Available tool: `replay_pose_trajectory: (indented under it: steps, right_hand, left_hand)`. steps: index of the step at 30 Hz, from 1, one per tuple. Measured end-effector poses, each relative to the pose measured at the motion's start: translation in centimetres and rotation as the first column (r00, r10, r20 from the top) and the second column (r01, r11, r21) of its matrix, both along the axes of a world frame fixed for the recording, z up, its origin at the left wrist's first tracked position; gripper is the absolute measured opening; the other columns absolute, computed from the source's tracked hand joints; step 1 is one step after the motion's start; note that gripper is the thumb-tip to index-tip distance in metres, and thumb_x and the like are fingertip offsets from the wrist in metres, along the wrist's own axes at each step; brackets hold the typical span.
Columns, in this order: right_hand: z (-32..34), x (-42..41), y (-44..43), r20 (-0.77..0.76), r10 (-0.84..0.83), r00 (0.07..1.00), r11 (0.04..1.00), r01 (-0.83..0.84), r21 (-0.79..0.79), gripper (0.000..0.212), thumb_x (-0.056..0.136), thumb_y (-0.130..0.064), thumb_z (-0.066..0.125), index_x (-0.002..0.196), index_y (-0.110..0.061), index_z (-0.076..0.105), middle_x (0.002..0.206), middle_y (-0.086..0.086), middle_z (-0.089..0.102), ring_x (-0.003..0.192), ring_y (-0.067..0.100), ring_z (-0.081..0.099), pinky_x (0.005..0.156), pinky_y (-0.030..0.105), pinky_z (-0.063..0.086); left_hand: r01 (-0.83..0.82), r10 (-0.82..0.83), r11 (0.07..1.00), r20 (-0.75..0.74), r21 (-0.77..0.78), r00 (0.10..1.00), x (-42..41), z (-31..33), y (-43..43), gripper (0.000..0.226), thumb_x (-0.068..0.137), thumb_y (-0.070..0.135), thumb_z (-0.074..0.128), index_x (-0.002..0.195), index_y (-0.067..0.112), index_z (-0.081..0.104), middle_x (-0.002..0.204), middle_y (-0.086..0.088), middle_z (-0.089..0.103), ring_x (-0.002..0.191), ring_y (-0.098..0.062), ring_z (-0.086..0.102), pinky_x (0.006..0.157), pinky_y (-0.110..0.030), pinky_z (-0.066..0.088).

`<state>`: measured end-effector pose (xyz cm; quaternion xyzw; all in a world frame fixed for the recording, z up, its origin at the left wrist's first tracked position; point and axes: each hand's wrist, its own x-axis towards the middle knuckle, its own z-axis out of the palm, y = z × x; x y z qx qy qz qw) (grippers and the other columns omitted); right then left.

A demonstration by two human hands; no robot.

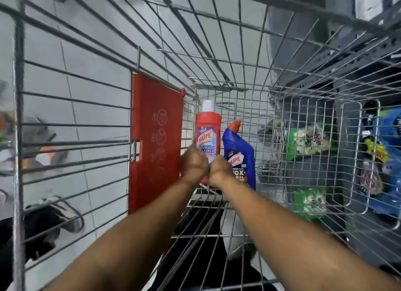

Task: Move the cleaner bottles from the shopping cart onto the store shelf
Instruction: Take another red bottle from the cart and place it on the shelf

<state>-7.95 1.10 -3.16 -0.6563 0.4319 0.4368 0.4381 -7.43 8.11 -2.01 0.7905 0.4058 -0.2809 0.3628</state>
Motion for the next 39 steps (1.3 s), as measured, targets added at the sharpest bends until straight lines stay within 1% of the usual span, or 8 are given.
replay_pose_trajectory:
  steps: [7, 16, 21, 26, 29, 33, 36, 39]
  right_hand:
    - [-1.5, -0.8, -1.7, 0.146, 0.475, 0.868, 0.879, -0.462, -0.118, 0.014, 0.09, -0.011, 0.054, 0.102, -0.016, 0.06, 0.096, 0.002, 0.065, 0.067, 0.008, 0.054, 0.048, 0.016, 0.036]
    - [-1.9, -1.6, -2.2, 0.188, 0.459, 0.869, 0.881, -0.473, 0.036, 0.03, 0.082, -0.022, 0.067, 0.109, -0.018, 0.056, 0.11, 0.004, 0.066, 0.096, 0.023, 0.063, 0.088, 0.043, 0.053]
    - [-1.8, -0.7, -5.1, 0.179, 0.382, 0.906, 0.864, -0.42, 0.278, 0.033, 0.078, -0.017, 0.071, 0.107, -0.02, 0.054, 0.112, 0.007, 0.069, 0.099, 0.022, 0.066, 0.092, 0.049, 0.052]
    - [2.2, 0.3, -9.1, 0.179, 0.323, 0.929, 0.853, -0.368, 0.369, 0.026, 0.082, -0.008, 0.068, 0.101, -0.017, 0.053, 0.112, 0.01, 0.068, 0.103, 0.03, 0.065, 0.088, 0.053, 0.052]
    - [5.1, 0.7, -11.9, 0.21, 0.308, 0.928, 0.843, -0.368, 0.393, 0.028, 0.083, -0.004, 0.065, 0.102, -0.019, 0.051, 0.103, 0.002, 0.067, 0.097, 0.026, 0.066, 0.086, 0.053, 0.052]
    - [10.5, 0.8, -14.8, 0.324, 0.251, 0.912, 0.824, -0.377, 0.423, 0.03, 0.085, 0.001, 0.06, 0.103, -0.021, 0.051, 0.097, -0.004, 0.065, 0.086, 0.01, 0.063, 0.068, 0.029, 0.054]
    - [15.6, -0.3, -17.1, 0.446, 0.156, 0.881, 0.831, -0.362, 0.423, 0.031, 0.085, 0.005, 0.057, 0.097, -0.023, 0.051, 0.094, -0.005, 0.064, 0.08, 0.005, 0.063, 0.062, 0.022, 0.056]
    - [20.0, -1.6, -19.1, 0.571, 0.063, 0.818, 0.845, -0.348, 0.406, 0.035, 0.084, 0.01, 0.055, 0.104, -0.017, 0.05, 0.094, -0.002, 0.063, 0.073, 0.0, 0.065, 0.061, 0.02, 0.057]
  left_hand:
    - [-0.053, 0.052, 0.996, -0.004, -0.068, 0.999, 0.8, -0.9, 0.9, 0.026, 0.092, 0.007, 0.043, 0.103, -0.005, 0.063, 0.11, -0.025, 0.067, 0.097, -0.038, 0.063, 0.071, -0.031, 0.042]
    - [-0.143, 0.131, 0.975, -0.078, -0.17, 0.988, 0.5, -1.8, 2.2, 0.027, 0.094, 0.013, 0.045, 0.102, -0.004, 0.064, 0.092, -0.02, 0.063, 0.082, -0.031, 0.06, 0.066, -0.032, 0.042]
    - [-0.241, 0.244, 0.913, -0.035, -0.33, 0.969, 0.6, -1.9, 2.4, 0.024, 0.092, 0.012, 0.042, 0.072, 0.01, 0.054, 0.075, -0.012, 0.059, 0.066, -0.024, 0.053, 0.06, -0.025, 0.042]
    - [-0.31, 0.365, 0.737, -0.031, -0.6, 0.93, 0.8, 0.7, 2.1, 0.022, 0.093, 0.025, 0.05, 0.075, 0.016, 0.057, 0.072, 0.002, 0.065, 0.063, -0.012, 0.056, 0.064, -0.026, 0.041]
    - [-0.239, 0.329, 0.683, -0.003, -0.69, 0.944, 1.0, 2.7, 1.6, 0.02, 0.094, 0.022, 0.051, 0.076, 0.017, 0.058, 0.052, 0.012, 0.066, 0.048, 0.0, 0.059, 0.064, -0.022, 0.044]
    - [-0.047, 0.207, 0.683, 0.132, -0.729, 0.969, 2.2, 8.0, -0.3, 0.01, 0.091, 0.02, 0.057, 0.084, 0.017, 0.062, 0.063, 0.008, 0.069, 0.058, -0.003, 0.06, 0.068, -0.019, 0.05]
    - [0.139, 0.138, 0.657, 0.3, -0.741, 0.944, 2.8, 13.6, -2.8, 0.008, 0.09, 0.018, 0.058, 0.089, 0.015, 0.065, 0.065, 0.008, 0.069, 0.055, -0.003, 0.06, 0.055, -0.016, 0.049]
    - [0.298, 0.051, 0.652, 0.433, -0.697, 0.9, 3.1, 19.5, -4.9, 0.007, 0.086, 0.02, 0.063, 0.087, 0.015, 0.068, 0.072, 0.007, 0.071, 0.065, -0.006, 0.062, 0.063, -0.019, 0.048]
